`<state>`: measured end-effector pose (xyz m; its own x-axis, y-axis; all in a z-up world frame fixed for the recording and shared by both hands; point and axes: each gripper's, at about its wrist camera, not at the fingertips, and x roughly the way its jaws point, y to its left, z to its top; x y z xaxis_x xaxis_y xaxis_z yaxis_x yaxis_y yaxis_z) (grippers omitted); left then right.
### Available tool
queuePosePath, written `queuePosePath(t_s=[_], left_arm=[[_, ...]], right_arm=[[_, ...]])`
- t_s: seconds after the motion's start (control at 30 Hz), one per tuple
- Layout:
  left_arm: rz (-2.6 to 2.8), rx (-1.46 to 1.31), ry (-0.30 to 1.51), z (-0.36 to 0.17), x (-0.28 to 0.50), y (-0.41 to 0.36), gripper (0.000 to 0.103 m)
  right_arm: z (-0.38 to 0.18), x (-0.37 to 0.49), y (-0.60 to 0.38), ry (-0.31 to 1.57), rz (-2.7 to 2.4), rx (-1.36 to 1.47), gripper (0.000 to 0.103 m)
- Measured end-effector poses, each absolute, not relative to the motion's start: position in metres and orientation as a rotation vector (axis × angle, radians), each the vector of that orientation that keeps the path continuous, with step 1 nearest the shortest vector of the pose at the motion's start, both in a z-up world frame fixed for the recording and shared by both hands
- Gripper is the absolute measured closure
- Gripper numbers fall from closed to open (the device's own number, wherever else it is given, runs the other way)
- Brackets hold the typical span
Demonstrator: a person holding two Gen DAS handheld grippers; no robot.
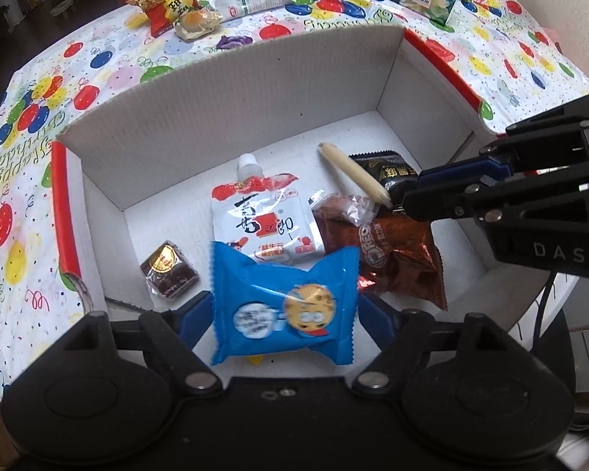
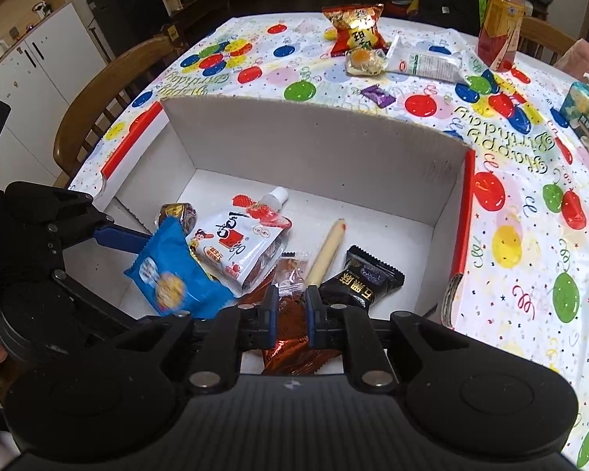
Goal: Organize snacks
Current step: 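Open both tools releasing the cookie pack and stick snack into the box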
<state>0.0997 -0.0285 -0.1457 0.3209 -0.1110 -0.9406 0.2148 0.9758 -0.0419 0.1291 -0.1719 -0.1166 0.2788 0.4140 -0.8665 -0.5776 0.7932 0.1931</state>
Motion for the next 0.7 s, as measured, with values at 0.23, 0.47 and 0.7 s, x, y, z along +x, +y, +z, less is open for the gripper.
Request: queuePosePath(t_s=[0.23,0.47,0.7], left_arm=[[-0.219,0.073,1.182,-0.13,0.094,-0.023,0.018],[-0.22,0.044,1.122,-0.109,0.09,-0.015,0.015],[-0.221,0.023,1.046,-0.084,0.094,-0.011,0.01]], right_arm=[[-0.098,0.124,-0.177,1.07,0.694,-0.123,0.045],[-0.076,0.118,-0.18,1.023,0.721,-0.13,0.036],[-0.051,0.118,-0.183,0.972,0.738,-0.159,0.023]])
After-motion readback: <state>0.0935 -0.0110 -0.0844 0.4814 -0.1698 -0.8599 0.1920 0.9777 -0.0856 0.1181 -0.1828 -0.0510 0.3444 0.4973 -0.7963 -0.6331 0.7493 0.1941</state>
